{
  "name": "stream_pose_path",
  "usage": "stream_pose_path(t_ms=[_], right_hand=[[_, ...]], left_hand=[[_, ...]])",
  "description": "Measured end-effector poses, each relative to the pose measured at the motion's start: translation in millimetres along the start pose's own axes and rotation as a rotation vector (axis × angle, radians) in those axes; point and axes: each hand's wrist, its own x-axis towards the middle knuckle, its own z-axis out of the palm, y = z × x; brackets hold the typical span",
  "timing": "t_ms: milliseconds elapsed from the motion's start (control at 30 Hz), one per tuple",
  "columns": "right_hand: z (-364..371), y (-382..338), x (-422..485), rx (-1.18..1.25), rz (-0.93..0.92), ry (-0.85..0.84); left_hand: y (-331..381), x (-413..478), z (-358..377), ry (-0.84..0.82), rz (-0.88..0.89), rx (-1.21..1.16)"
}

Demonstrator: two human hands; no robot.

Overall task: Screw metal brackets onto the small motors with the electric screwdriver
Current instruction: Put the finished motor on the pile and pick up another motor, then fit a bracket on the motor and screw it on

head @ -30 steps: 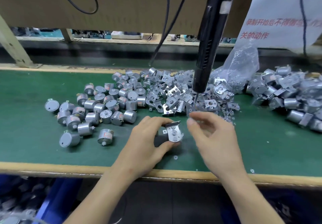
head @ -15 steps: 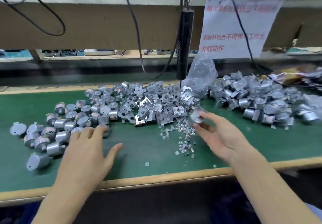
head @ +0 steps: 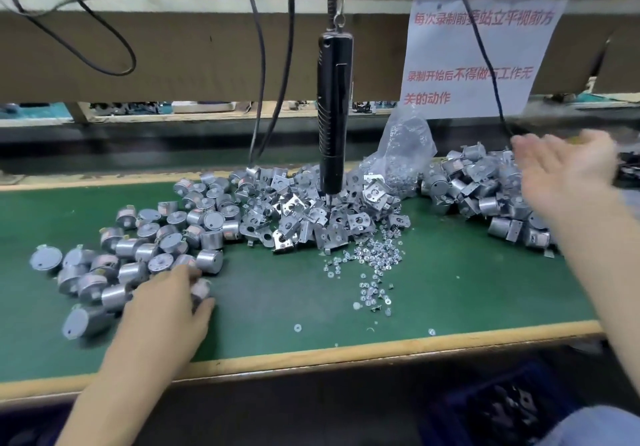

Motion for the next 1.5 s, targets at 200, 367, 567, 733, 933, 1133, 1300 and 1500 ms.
stream_pose_path(t_ms=[200,367,567,733,933,1133,1300,1500], right_hand=[[38,85,-78,-0.855,-0.208,-0.631],[63,130,-110,-0.881,-0.204,-0.927],[73,148,-117,-0.624,-0.148,-0.947],[69,148,-111,-0.431,-0.056,-0.888],[59,169,-105,-0.358,0.012,-0.918],[57,185,-104,-0.315,0.028,-0.845],[56,194,-106,-0.248,0.041,-0.830],[55,200,-105,-0.247,0.044,-0.831]], left_hand=[[35,-10,14,0.000,0.251,-0.224],[42,-12,28,-0.017,0.373,-0.303],[43,-8,33,0.016,0.334,-0.421],[50,-6,39,-0.009,0.380,-0.424],[55,-3,43,-0.004,0.350,-0.423],[54,-4,44,-0.033,0.427,-0.328],[54,-3,46,-0.041,0.407,-0.326],[53,0,51,-0.017,0.393,-0.192]])
